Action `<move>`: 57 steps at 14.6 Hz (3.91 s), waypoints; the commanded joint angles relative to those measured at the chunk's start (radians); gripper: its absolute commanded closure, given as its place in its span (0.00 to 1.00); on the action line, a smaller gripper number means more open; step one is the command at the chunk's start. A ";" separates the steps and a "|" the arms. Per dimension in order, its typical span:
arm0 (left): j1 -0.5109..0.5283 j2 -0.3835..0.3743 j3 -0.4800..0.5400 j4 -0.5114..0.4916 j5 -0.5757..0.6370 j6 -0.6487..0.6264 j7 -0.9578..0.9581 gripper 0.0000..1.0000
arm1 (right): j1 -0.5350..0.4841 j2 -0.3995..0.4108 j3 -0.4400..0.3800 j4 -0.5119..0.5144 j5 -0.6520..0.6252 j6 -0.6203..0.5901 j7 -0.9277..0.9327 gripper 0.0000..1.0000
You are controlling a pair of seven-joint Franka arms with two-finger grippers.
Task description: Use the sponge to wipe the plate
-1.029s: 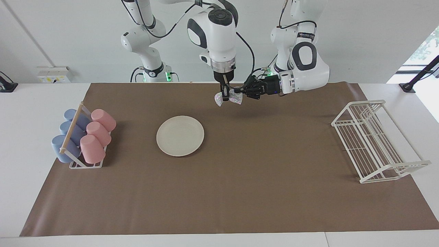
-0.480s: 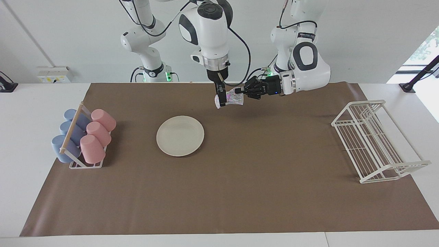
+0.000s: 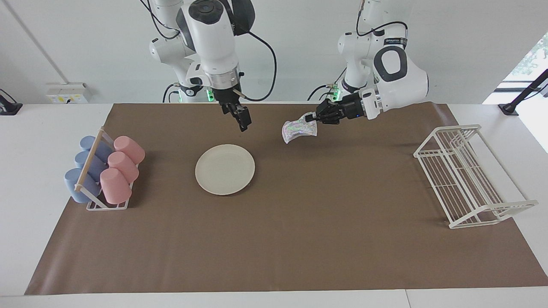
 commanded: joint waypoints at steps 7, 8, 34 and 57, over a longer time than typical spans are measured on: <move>-0.009 0.028 -0.017 0.180 0.719 -0.054 -0.357 1.00 | -0.283 -0.064 0.012 -0.028 -0.015 -0.013 -0.915 0.00; -0.012 0.038 -0.017 0.198 0.796 -0.073 -0.371 1.00 | -0.312 -0.064 0.012 -0.027 -0.015 -0.015 -0.969 0.00; -0.165 0.530 -0.011 0.497 2.290 -0.713 -0.714 1.00 | -0.431 -0.032 -0.045 0.028 -0.085 -0.026 -1.255 0.00; 0.016 0.544 -0.016 0.427 2.326 -0.407 -0.732 0.85 | -0.417 -0.030 -0.037 0.052 -0.074 -0.046 -1.250 0.00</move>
